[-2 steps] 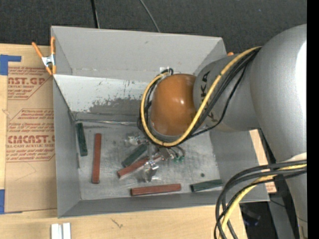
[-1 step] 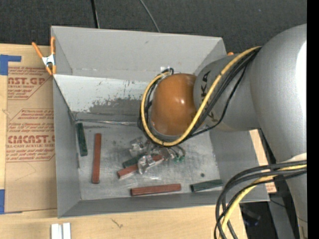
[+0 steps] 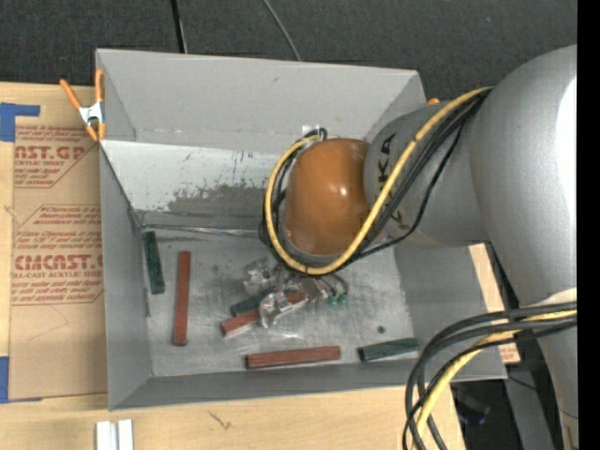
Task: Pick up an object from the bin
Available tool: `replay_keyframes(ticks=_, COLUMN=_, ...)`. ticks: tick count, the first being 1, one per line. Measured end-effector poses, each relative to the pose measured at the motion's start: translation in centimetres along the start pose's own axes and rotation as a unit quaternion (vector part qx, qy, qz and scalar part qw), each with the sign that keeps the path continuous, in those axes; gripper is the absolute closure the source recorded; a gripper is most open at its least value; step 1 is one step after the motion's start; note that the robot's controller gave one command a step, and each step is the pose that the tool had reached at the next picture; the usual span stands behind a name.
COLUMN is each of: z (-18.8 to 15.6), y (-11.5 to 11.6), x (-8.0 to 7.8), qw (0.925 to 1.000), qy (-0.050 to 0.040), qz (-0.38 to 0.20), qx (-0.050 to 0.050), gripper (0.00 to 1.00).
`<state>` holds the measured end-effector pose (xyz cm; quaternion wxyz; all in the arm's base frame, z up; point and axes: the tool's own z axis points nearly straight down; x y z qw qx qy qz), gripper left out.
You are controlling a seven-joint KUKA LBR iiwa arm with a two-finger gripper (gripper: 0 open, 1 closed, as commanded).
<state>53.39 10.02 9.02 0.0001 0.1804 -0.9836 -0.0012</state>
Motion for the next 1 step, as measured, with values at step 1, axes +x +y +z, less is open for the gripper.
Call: replay_keyframes(ticks=1, z=-13.79, y=-2.99, x=0.53, qw=1.0000, qy=-0.0011, qz=-0.005, qx=0.001, gripper=1.00)
